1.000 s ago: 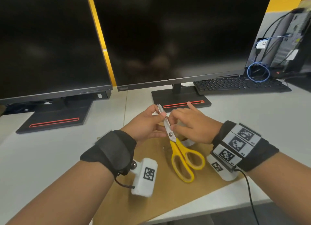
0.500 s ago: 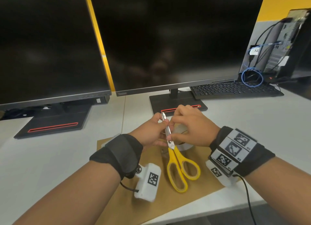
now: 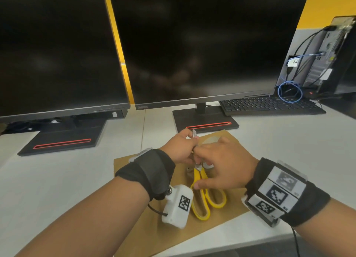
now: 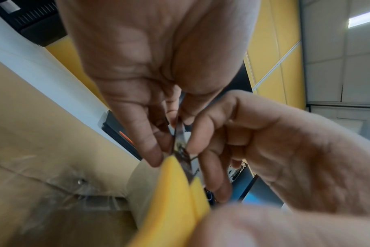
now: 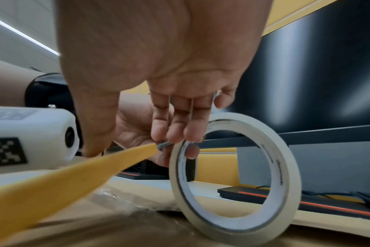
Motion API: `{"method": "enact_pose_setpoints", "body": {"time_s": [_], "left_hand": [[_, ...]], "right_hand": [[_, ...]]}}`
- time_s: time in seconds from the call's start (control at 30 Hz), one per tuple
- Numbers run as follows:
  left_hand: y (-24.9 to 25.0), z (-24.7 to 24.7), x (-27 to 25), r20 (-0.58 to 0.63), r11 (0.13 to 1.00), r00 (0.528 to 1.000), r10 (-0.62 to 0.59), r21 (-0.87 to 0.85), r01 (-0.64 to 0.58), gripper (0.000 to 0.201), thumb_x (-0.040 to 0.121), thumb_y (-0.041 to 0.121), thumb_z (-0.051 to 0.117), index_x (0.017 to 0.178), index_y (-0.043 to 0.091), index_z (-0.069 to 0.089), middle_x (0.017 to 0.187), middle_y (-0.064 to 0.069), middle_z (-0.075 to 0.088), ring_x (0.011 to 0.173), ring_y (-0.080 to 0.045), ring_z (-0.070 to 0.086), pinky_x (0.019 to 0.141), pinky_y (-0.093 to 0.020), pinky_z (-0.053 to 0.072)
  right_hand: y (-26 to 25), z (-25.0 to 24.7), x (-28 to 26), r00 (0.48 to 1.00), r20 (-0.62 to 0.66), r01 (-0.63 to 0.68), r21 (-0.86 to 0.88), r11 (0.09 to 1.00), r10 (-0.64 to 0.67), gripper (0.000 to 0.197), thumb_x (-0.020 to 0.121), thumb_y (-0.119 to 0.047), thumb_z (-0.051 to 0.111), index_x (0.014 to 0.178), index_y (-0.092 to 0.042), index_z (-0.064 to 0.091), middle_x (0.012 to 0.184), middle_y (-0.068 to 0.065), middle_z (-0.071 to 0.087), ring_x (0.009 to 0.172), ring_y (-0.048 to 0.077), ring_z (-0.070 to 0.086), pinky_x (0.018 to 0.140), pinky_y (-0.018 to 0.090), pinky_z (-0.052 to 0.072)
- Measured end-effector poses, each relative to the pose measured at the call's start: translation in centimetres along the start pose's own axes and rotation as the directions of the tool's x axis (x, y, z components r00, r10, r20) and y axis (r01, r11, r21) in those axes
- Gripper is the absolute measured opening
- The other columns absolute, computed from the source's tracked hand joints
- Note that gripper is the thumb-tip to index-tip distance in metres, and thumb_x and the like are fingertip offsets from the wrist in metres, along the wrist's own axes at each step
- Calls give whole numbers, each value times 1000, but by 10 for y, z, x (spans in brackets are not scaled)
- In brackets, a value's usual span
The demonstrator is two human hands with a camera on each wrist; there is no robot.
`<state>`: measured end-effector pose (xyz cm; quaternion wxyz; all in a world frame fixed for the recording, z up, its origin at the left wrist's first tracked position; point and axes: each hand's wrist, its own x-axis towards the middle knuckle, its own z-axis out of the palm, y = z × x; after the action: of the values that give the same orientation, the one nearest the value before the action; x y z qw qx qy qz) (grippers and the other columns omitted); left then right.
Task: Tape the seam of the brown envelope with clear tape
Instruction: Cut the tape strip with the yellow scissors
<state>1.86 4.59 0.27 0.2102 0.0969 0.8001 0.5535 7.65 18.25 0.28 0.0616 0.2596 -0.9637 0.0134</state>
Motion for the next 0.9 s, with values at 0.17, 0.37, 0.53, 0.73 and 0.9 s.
{"method": "enact_pose_setpoints", "body": {"time_s": [0.17, 0.37, 0.53, 0.73, 0.9], "left_hand": [[0, -4, 4, 15, 994, 998, -54, -96, 55, 17, 102, 24, 45, 104, 9, 53, 65, -7, 57, 49, -14, 58, 76, -35, 57], [0, -9, 7, 68, 992, 994, -88, -81, 93, 32, 101, 20, 46, 118, -4, 60, 75, -10, 57, 65, -19, 57, 80, -34, 56], [3, -17, 0, 165, 979, 979, -118, -147, 143, 28, 102, 21, 37, 105, 5, 59, 99, -15, 59, 74, -21, 59, 68, -28, 55], [-3, -24, 3, 244, 899, 970, 13, 421, -118, 25, 79, 0, 57, 96, 12, 71, 87, -2, 62, 87, -21, 56, 90, -37, 47], [-9, -27, 6, 234, 833, 970, 65, 523, -183, 35, 85, 8, 65, 60, 31, 60, 82, 6, 64, 95, -24, 60, 103, -46, 45]], "right_hand": [[-9, -1, 0, 997, 62, -57, 13, 998, 56, 61, 69, -71, 60, 107, -28, 40, 102, -11, 56, 80, 14, 51, 71, 28, 40], [-15, -1, 2, 970, 220, -128, 94, 987, 104, 54, 71, -45, 69, 105, -25, 32, 68, -6, 49, 53, 9, 44, 45, 23, 32], [-13, 1, 0, 960, 249, -174, 181, 968, 126, 54, 71, -38, 70, 109, -22, 34, 64, -4, 50, 50, 9, 45, 45, 25, 36], [-13, -2, 0, 963, 233, -182, 200, 963, 134, 53, 70, -30, 69, 111, -23, 36, 66, -1, 51, 55, 17, 47, 53, 38, 46], [-11, -8, 0, 967, 229, -163, 198, 966, 116, 55, 72, -25, 67, 114, -30, 32, 73, 5, 58, 63, 20, 54, 54, 35, 45]]}}
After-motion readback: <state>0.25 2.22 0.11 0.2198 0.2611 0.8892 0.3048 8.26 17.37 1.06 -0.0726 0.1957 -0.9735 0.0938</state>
